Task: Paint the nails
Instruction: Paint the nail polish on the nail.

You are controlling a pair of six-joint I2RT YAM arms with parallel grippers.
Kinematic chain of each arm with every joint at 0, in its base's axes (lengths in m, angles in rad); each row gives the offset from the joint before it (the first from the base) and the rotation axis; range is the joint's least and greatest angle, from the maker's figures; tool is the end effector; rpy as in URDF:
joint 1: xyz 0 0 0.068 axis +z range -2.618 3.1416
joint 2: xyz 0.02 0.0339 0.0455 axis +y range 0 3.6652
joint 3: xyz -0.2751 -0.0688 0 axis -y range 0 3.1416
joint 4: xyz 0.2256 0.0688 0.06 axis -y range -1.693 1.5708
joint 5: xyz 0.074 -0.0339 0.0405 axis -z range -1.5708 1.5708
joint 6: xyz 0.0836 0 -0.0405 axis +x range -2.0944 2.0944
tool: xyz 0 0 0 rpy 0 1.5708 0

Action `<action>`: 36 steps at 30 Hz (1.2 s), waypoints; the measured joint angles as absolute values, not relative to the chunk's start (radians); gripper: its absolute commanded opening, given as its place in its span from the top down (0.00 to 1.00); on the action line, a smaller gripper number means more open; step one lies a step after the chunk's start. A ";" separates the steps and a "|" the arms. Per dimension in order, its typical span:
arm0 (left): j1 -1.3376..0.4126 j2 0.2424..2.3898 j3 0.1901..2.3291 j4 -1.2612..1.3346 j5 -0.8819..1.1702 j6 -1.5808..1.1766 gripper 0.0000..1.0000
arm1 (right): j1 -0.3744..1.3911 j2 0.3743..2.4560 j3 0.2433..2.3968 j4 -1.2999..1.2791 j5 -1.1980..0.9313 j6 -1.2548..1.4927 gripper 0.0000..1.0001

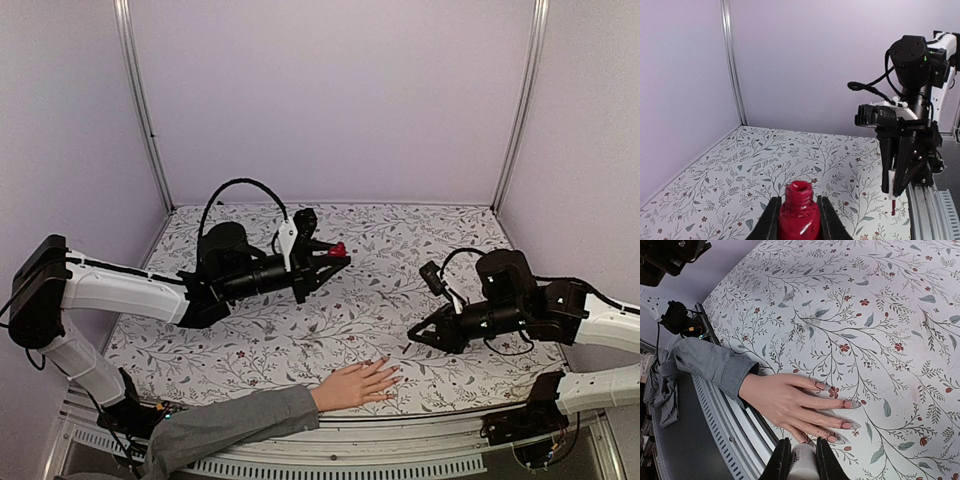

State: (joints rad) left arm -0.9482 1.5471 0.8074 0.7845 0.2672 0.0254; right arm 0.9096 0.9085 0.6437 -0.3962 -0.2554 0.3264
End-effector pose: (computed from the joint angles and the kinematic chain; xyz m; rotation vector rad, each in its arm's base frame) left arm 0.2008 -0.3175 0.2877 0.9399 1.2987 -0.9302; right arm 0.1102 0.1760 0.2342 -0.8268 2.2349 0.9229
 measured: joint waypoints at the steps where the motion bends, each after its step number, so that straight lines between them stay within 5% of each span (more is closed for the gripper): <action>1: -0.948 1.547 0.807 0.785 0.268 0.025 1.00 | 0.910 0.907 0.637 -0.396 -0.251 0.331 1.00; 36: -0.928 1.547 0.830 0.741 0.254 0.022 1.00 | 0.958 0.907 0.363 -0.142 -0.221 0.412 1.00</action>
